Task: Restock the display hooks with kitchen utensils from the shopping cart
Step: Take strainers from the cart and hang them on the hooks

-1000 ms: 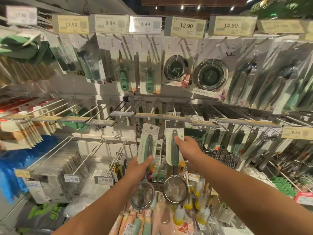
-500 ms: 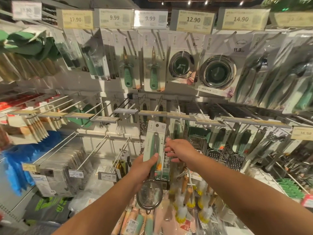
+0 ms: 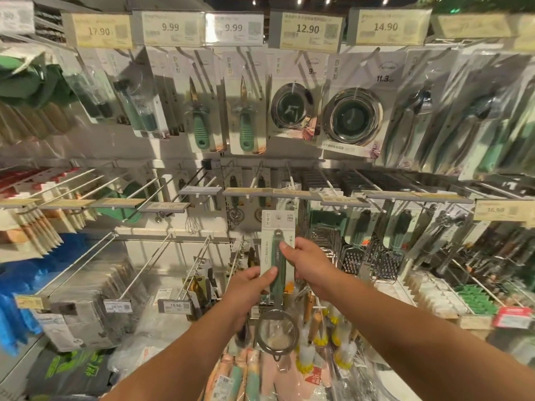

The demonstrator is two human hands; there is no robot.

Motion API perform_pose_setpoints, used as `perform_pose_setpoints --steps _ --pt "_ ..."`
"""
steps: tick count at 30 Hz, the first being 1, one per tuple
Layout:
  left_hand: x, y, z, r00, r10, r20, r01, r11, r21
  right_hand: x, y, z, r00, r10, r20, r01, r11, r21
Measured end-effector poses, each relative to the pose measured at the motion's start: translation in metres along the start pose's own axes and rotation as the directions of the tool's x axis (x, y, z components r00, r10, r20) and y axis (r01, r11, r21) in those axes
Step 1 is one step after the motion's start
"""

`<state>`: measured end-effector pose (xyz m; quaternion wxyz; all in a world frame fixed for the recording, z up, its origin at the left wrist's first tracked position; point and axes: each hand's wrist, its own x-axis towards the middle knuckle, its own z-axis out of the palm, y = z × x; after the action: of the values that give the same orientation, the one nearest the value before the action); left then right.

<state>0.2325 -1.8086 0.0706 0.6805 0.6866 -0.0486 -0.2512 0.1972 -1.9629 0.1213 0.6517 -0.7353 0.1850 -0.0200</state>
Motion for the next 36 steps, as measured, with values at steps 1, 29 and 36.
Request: perform_pose_setpoints --steps 1,29,36 --pt "0.005 -0.005 0.001 1.000 -0.001 -0.011 0.001 1.000 0.019 -0.001 0.001 -0.001 1.000 0.001 -0.009 -0.001 1.000 -0.001" --pt "0.018 0.033 0.006 0.995 -0.073 -0.071 0.064 0.991 -0.115 0.066 -0.038 -0.018 0.968 0.139 -0.208 -0.126 0.989 0.075" --pt "0.026 0.040 -0.003 0.995 -0.081 -0.066 0.073 0.991 -0.117 0.073 -0.037 -0.018 0.966 0.221 -0.138 -0.225 0.974 -0.010"
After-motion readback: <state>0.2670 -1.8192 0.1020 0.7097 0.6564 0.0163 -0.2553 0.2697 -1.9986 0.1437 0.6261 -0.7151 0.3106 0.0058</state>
